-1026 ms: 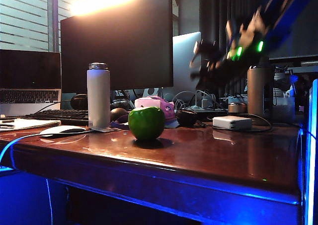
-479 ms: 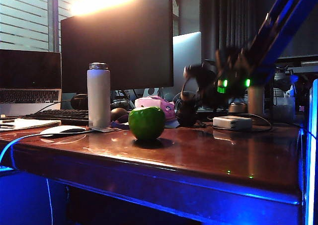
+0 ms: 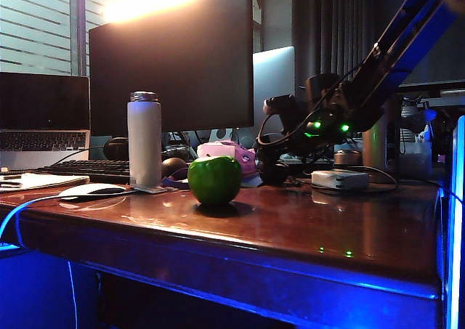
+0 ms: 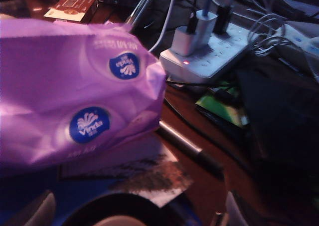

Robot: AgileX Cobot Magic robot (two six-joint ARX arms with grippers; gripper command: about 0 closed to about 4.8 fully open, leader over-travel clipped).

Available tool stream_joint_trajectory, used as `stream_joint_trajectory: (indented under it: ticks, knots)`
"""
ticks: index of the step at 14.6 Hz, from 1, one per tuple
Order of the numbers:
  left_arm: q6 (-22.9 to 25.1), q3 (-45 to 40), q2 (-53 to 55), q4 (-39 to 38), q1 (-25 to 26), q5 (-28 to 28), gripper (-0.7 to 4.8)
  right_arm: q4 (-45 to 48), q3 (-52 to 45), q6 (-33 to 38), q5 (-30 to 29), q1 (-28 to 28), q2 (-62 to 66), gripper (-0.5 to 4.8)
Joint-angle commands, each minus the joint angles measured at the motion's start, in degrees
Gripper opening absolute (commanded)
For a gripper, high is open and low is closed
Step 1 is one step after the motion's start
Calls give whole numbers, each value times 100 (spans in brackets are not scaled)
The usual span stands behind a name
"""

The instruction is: Stack the black thermos bottle cap from the table onto the green apple.

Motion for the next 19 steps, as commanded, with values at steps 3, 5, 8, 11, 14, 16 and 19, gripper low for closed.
stream_joint_trajectory:
  ticks: [3, 5, 8, 11, 14, 16, 19]
  knots:
    - [17, 9, -15, 33, 0, 28, -3, -319, 584, 133, -114, 11, 402, 479]
    - [17, 9, -15, 28, 0, 28, -3, -404, 695, 140, -114, 11, 531, 479]
    - [17, 9, -15, 31, 0, 28, -3, -345, 695, 378, -2, -20, 601, 479]
    - [17, 9, -15, 31, 0, 31, -3, -354, 695, 433, 55, -22, 612, 479]
    - [17, 9, -15, 31, 0, 31, -3, -446, 695, 479, 68, -22, 612, 479]
    - [17, 9, -15, 33, 0, 31, -3, -538, 695, 476, 66, -22, 612, 474]
    - [17, 9, -15, 31, 0, 28, -3, -575, 695, 476, 61, -22, 612, 305]
